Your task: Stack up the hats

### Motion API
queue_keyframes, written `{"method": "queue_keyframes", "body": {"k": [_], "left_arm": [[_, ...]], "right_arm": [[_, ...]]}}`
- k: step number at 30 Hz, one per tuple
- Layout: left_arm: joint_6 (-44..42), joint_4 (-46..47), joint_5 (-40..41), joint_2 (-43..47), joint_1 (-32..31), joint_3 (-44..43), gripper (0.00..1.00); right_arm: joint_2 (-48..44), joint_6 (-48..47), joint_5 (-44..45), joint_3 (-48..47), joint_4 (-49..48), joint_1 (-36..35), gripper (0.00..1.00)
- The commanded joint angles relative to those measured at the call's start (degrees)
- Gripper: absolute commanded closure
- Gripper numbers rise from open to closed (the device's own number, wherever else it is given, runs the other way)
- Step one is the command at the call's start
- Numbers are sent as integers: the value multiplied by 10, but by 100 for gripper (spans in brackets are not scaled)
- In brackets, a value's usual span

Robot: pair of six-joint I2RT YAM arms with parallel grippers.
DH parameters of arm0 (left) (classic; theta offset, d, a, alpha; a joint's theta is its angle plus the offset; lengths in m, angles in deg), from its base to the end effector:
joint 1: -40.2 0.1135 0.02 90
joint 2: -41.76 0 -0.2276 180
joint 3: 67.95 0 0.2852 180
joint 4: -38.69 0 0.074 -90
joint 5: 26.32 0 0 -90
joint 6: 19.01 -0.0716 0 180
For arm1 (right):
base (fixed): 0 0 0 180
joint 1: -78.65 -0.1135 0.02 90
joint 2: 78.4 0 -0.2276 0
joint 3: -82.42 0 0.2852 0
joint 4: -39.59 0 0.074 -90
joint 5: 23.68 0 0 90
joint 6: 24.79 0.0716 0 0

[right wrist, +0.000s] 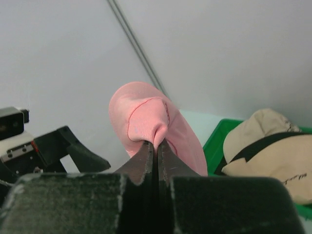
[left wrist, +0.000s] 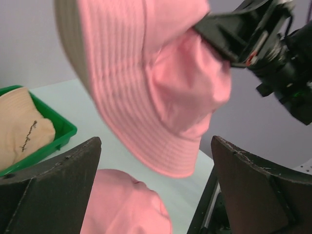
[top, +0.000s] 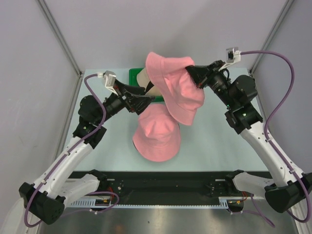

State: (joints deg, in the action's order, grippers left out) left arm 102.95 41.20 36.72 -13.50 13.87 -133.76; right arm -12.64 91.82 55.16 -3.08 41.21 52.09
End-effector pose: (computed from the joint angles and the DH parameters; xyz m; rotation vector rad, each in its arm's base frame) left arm 0.2589 -0.1643 0.3839 0.3545 1.4249 -1.1559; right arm 0.2908 0.1609 0.4622 -0.1751 1.3038 0.9187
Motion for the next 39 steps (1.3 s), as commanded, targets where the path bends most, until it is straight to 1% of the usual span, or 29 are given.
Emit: {"method": "queue_keyframes", "body": {"k": [1, 4, 7, 12, 14, 17, 19, 22, 23, 26, 28, 30, 32, 33, 35, 39], "left_arm": [[20, 67, 9, 12, -18, 10, 0], [13, 62, 30, 6, -27, 12, 1], [7, 43, 46, -2, -33, 7, 2], [-8, 1, 103, -2, -45, 9, 2], [-3, 12, 103, 0, -46, 20, 1], [14, 48, 75, -5, -50, 31, 1], [15, 56, 64, -12, -60, 30, 3], [13, 70, 59, -27, -81, 25, 10], [12, 71, 59, -33, -86, 23, 20], [11, 60, 64, -33, -98, 20, 34], [10, 50, 74, -30, -101, 24, 37], [13, 49, 75, -26, -105, 30, 46], [23, 56, 72, -27, -110, 37, 49], [27, 57, 67, -31, -111, 37, 49], [32, 55, 64, -34, -118, 37, 46], [29, 65, 67, -44, -131, 40, 50]], "right_arm": [[-54, 43, -26, 43, -1, -14, 100], [-82, 49, -20, 68, 2, -23, 100], [-93, 50, -19, 70, 14, -28, 100], [-106, 49, -17, 74, 18, -36, 100], [-108, 52, -17, 74, 19, -38, 100], [-107, 51, -17, 74, 23, -41, 100], [-108, 49, -12, 75, 25, -45, 100], [-111, 44, -1, 77, 35, -48, 100], [-112, 42, 3, 77, 38, -49, 100], [-116, 30, 25, 76, 59, -49, 100], [-123, 22, 46, 74, 74, -49, 100], [-129, 12, 61, 77, 84, -50, 100], [-137, 7, 82, 81, 88, -49, 100], [-140, 2, 89, 82, 93, -49, 100], [-146, -2, 107, 83, 100, -50, 100], [-153, -9, 111, 87, 103, -50, 100]]}}
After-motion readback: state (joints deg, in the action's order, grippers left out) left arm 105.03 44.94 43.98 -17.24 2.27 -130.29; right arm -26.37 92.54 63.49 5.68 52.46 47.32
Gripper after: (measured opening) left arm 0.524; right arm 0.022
